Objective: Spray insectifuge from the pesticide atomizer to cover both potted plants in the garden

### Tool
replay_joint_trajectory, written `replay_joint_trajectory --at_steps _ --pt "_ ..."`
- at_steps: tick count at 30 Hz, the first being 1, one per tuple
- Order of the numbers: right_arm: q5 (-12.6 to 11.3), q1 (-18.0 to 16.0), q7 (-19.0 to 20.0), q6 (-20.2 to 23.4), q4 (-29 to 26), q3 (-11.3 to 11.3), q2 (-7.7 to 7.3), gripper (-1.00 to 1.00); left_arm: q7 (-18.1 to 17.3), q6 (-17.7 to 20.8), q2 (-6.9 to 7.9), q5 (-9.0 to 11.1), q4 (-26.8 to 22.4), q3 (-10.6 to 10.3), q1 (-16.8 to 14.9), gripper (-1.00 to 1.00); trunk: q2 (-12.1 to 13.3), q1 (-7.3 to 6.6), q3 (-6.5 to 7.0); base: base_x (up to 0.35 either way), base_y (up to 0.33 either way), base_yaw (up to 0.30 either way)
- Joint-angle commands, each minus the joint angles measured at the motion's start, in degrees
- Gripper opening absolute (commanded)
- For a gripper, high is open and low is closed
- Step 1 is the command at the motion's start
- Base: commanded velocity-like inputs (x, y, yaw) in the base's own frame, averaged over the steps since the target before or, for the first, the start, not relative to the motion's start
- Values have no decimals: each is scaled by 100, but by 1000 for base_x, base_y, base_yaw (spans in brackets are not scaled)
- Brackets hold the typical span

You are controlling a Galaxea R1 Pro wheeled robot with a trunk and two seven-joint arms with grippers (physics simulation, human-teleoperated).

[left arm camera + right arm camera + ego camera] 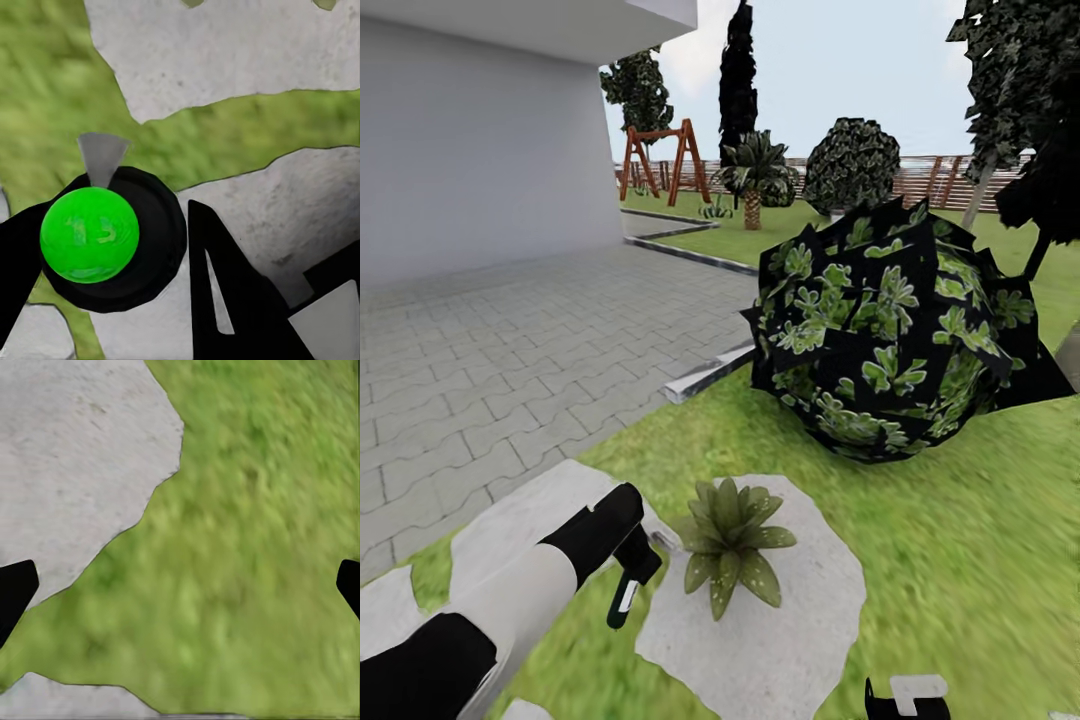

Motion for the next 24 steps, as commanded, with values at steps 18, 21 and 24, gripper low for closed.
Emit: replay_joint_trajectory --at_steps 18,21,24 --pt "58 -5 -40 -8 8 -11 1 100 -57 -3 18 -68 14 -64 93 -100 -2 0 48 142 145 -234" --pt "58 -5 -40 -8 8 -13 1 100 -72 -4 59 -51 73 -77 79 -100 -2 0 49 2 0 -21" --pt "58 -5 -40 -8 8 -14 1 100 -78 -1 81 -42 95 -199 68 -100 -2 0 49 0 0 -1"
